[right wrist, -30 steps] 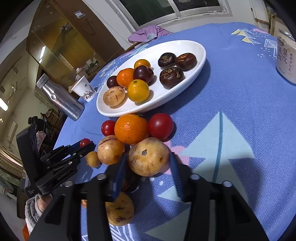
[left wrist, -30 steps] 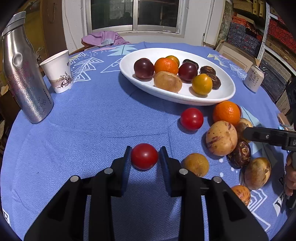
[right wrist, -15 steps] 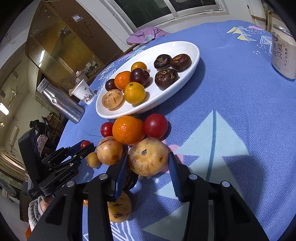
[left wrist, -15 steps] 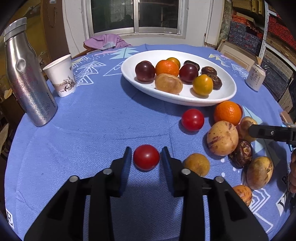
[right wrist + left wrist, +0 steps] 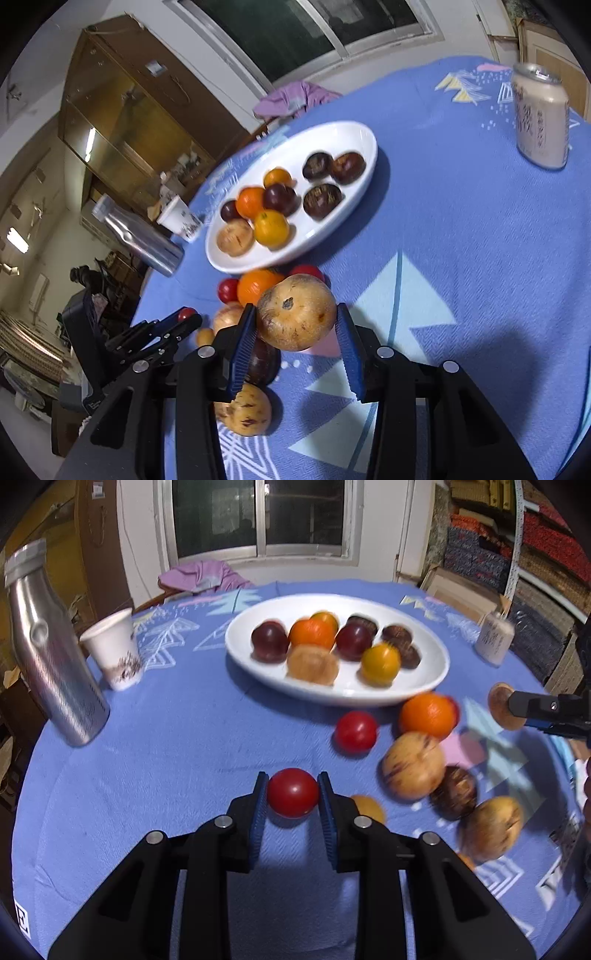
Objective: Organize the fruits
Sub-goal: 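Carry the tomato and pepino onto the plate and open both tools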
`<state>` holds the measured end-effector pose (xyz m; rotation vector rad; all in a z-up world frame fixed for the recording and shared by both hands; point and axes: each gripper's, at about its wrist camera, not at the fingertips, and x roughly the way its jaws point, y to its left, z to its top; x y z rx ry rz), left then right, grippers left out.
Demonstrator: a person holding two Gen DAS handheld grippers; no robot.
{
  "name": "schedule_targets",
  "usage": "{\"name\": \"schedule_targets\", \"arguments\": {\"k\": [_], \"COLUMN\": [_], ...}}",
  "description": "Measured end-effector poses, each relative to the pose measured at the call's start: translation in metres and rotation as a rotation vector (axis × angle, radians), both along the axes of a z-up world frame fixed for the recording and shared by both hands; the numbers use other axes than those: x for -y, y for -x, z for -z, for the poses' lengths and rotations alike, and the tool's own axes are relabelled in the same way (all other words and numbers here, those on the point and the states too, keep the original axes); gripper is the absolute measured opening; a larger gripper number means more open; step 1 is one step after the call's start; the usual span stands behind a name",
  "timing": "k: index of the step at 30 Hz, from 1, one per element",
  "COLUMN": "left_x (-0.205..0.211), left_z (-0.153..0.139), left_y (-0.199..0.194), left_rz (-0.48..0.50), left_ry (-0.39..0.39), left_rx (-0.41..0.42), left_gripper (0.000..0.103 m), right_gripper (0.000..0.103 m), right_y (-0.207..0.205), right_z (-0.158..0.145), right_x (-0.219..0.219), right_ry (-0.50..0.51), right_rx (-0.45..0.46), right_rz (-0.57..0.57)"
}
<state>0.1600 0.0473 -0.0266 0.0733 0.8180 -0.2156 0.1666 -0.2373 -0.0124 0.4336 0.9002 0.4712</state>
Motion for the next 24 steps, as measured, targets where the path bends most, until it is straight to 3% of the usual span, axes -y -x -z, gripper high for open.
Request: {"name": "schedule_targets", "arguments": {"k": [5,8,12,24], "left_x": [0.020,0.052,0.075,0.069], "left_z": [-0.038,-0.047,-0.045,-0.011], "left_y": [-0.026,-0.042,-0.064,-0.096], "left_rz": [0.037,0.089,0.114,0.116], "left_ry": [0.095,0.064,0.057,0.047], "left_rx": [0.031,0.056,0.049,-0.021], "left_gripper": [0.026,0.026,0.026,0.029], "right_gripper": [0.044,0.044,0.044,0.044], "right_y": [-0.014,-0.037,-0.072,-0.140], "right_z": [-0.029,-0.042,-0.044,-0.008], "right_x": [0.004,0.000,-0.015,-0.059], "right_ry": [-0.003,0.001,-0.003,0.070], "right_rx": [0.056,0.072,0.068,0.032], "right_rz": [0.024,0.048,0.055,0.020]}}
